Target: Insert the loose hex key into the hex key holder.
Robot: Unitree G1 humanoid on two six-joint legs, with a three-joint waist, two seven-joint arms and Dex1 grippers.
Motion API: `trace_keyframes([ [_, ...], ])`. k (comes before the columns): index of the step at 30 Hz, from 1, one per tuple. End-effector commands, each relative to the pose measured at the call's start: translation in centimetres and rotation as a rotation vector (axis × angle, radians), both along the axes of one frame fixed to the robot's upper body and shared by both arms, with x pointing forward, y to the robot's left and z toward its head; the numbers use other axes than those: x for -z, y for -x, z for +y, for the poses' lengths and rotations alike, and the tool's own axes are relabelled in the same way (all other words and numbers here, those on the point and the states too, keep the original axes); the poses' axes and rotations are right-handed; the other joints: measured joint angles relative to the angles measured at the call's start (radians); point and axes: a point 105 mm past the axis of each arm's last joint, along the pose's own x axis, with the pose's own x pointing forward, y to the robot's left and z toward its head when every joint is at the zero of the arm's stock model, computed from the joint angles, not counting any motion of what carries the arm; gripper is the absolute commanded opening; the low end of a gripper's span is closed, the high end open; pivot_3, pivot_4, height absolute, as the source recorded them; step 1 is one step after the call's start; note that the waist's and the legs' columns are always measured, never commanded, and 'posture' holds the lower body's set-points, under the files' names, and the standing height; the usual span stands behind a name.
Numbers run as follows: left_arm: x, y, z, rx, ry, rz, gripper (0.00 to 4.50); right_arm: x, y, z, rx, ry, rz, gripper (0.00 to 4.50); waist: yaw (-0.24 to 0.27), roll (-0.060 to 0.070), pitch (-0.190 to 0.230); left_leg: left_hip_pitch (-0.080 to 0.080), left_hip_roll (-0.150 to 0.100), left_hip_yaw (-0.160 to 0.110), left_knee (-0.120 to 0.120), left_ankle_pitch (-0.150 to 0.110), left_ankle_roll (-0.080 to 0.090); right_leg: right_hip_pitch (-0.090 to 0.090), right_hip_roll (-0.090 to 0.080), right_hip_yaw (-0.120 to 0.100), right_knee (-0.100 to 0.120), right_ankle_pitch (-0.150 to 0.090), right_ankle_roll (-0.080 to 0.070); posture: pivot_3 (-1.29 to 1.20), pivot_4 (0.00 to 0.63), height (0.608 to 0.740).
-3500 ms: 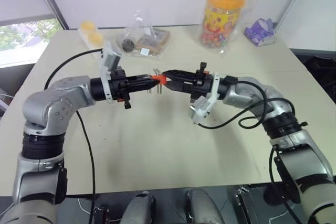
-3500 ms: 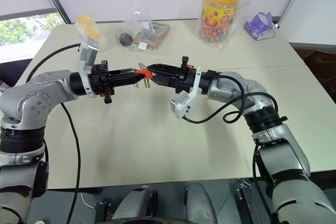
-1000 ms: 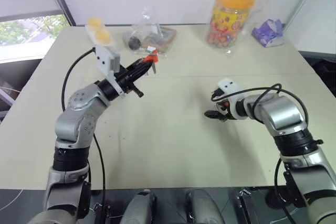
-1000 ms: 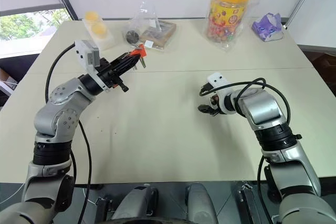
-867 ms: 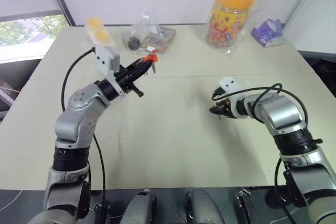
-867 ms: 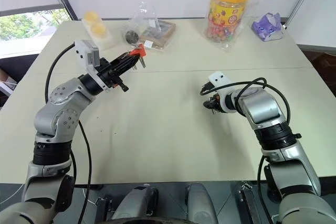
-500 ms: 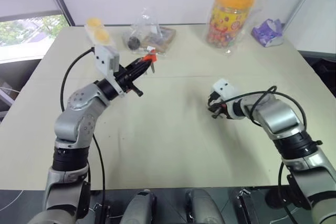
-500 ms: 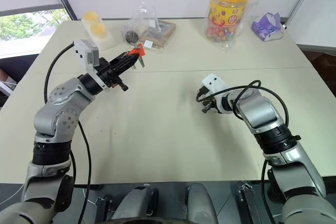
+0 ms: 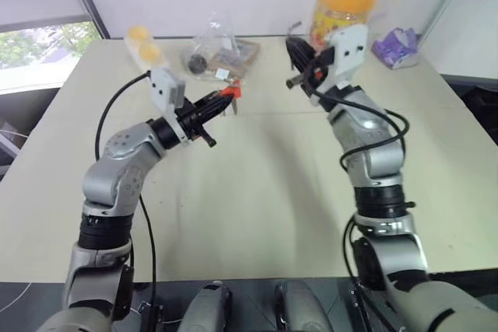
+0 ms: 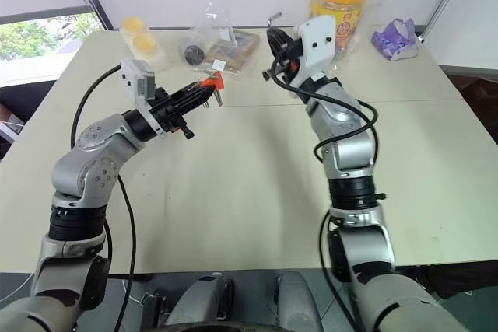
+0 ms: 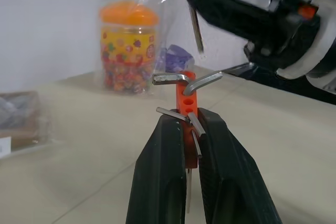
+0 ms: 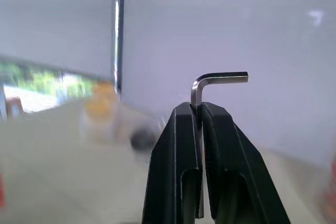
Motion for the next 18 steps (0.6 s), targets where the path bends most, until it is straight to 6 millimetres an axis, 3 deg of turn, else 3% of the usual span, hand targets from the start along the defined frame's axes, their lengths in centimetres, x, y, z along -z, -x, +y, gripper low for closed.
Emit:
trace_keyframes([
  [1, -1.1, -0.1, -0.1, -0.007, -0.016, -0.056, 0.0, -3.0, 1.8, 1.2, -0.096, -0.148, -0.101, 0.04, -0.002, 0.0, 0.0, 0.0, 0.0, 0.0, 0.0, 0.0, 0.0, 0.0, 0.0, 0.0, 0.0, 0.0, 0.0, 0.0, 0.15, 0.74],
  [10, -1.5, -0.2, -0.3, -0.013, -0.023, -0.073, 0.0, -1.3, 2.9, 4.5, -0.215, -0.082, -0.094, 0.04, -0.004, 0.0, 0.0, 0.0, 0.0, 0.0, 0.0, 0.0, 0.0, 0.0, 0.0, 0.0, 0.001, 0.0, 0.0, 0.0, 0.15, 0.74],
  [18, -1.5, -0.3, -0.1, -0.022, -0.026, -0.075, 0.0, -0.2, 3.3, 5.8, -0.253, -0.038, -0.081, 0.04, -0.023, 0.0, 0.0, 0.0, 0.0, -0.001, 0.0, 0.0, 0.0, 0.0, 0.0, 0.0, 0.001, 0.0, 0.0, 0.0, 0.15, 0.74],
])
